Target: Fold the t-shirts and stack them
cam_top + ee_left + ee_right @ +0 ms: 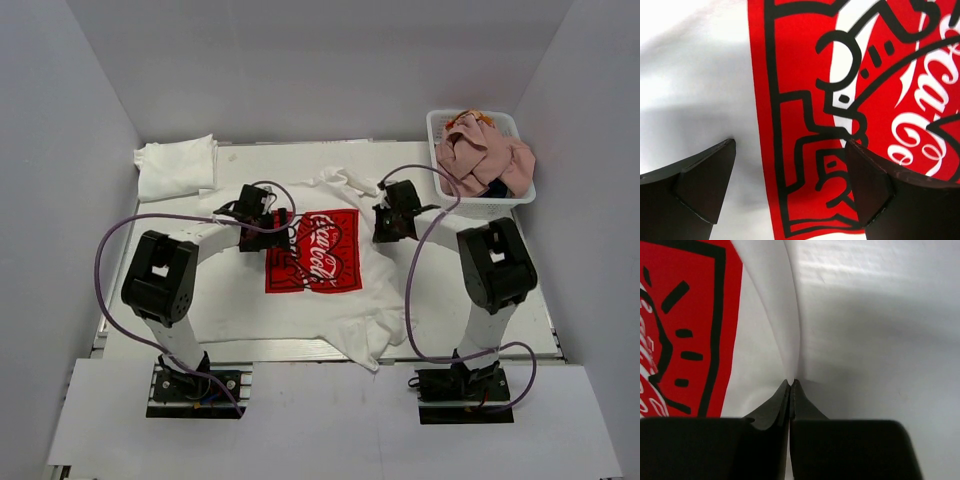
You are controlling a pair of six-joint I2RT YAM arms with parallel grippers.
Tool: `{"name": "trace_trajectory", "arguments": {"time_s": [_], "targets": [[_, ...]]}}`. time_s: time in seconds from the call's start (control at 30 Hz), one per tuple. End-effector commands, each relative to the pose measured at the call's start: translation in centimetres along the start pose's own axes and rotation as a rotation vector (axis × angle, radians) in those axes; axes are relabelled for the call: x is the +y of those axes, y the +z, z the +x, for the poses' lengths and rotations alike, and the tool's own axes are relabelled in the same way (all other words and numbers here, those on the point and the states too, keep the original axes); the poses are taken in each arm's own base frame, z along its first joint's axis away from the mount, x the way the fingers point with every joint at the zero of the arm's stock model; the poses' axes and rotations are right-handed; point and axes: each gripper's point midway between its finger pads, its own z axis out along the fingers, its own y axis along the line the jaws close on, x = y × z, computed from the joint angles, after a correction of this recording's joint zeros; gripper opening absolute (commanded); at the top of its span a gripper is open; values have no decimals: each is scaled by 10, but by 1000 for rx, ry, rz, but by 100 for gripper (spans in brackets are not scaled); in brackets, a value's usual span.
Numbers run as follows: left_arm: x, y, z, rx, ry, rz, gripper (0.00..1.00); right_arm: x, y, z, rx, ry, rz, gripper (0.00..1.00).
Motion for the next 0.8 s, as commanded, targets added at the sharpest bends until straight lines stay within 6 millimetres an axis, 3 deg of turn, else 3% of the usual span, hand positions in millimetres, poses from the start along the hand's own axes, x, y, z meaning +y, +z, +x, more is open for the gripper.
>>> {"name": "trace_trajectory", "arguments": {"time_s": [0.0,0.03,0.17,0.23,0.33,0.37,0.4,0.43,0.47,0.5,0.53,0.57,0.6,0.63,0.67,0.7,0.77], "targets": [[-12,4,28,68,48,7,100,-25,-25,19,2,10,133,0],[-23,2,31,71,59,33,100,-29,-46,12,-30,4,182,0],[-64,-16,33,32,107,161,100,-37,-83,3,-72,16,270,0],[-72,-23,38,24,113,181,100,-28,-97,-3,-94,16,252,0],[-74,-37,28,-33,93,173,100,-19,-108,-11,-97,2,260,0],[-67,-37,25,-56,72,133,100,-13,-109,-8,-78,-14,255,0],[-62,-41,25,-60,60,106,100,4,-112,-18,-103,-38,232,0],[-47,-40,29,-51,47,26,100,11,-111,-18,-97,-56,222,0],[-43,-42,27,-55,19,-8,100,31,-102,-8,-63,-101,207,0],[-36,-46,21,-67,-2,-37,100,48,-104,-23,-95,-111,186,0],[-27,-47,23,-66,-19,-87,100,56,-103,-24,-94,-123,186,0],[-17,-53,28,-46,-44,-124,100,81,-87,-11,-42,-186,171,0],[-13,-56,29,-50,-79,-148,100,97,-87,-22,-62,-202,152,0],[-3,-61,26,-79,-100,-206,100,100,-72,-10,-13,-228,176,0],[5,-71,31,-74,-115,-240,100,121,-70,-13,-26,-265,169,0],[11,-74,37,-74,-158,-266,100,134,-49,5,41,-309,183,0],[28,-85,41,-84,-191,-342,100,162,-42,1,27,-349,175,1]]}}
